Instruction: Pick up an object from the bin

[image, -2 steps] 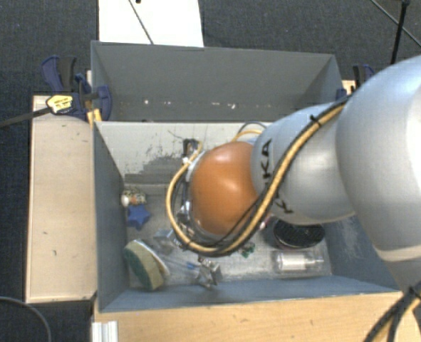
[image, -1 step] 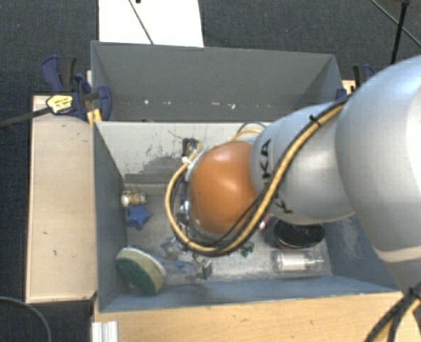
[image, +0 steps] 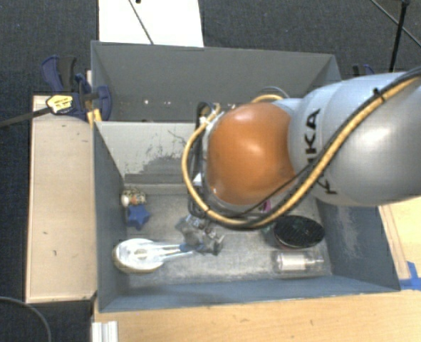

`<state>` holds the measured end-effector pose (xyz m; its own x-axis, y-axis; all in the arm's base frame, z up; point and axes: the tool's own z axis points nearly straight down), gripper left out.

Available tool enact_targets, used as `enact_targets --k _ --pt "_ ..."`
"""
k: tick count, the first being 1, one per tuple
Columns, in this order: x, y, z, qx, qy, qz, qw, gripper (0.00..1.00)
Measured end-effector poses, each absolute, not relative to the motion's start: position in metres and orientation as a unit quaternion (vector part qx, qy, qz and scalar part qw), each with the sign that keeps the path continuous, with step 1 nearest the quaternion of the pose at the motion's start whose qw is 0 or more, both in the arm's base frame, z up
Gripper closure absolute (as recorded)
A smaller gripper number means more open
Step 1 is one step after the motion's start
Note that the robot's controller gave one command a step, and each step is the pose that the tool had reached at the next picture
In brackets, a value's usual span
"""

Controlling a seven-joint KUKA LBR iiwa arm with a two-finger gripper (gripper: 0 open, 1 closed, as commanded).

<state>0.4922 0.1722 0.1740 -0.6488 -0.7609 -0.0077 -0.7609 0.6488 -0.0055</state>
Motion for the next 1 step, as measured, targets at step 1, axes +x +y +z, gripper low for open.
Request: enact_targets --k 1 --pt "0.4897 0.1777 0.2138 -0.417 0.909 0.000 0.004 1.00"
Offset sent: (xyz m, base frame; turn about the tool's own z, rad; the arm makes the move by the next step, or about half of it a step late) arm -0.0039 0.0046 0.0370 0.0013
